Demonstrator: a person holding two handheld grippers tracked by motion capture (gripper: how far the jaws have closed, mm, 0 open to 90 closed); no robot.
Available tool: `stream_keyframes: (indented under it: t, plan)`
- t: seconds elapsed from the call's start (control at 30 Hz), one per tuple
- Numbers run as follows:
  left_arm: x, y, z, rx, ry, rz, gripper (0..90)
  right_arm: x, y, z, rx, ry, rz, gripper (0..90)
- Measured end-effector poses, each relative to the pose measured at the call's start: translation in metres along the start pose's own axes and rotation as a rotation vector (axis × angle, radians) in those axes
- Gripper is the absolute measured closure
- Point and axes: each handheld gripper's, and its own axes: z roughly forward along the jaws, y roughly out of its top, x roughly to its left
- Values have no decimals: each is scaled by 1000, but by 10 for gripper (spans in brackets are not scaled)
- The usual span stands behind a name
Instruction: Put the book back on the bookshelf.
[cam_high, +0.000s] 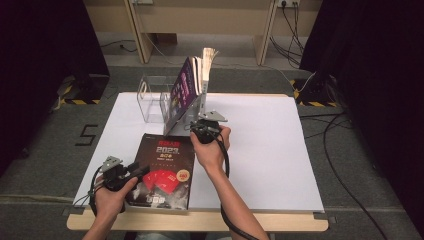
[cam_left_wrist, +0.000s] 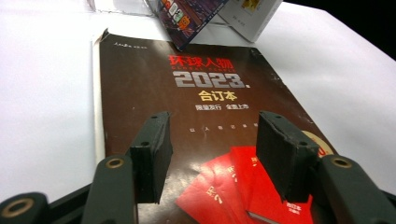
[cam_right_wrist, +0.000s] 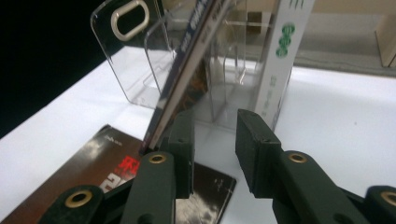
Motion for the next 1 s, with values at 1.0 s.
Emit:
stream_keyframes:
  t: [1.0]
  plan:
    - [24,7,8,45,81,-30,452,-8,-35,10,163,40,59,671]
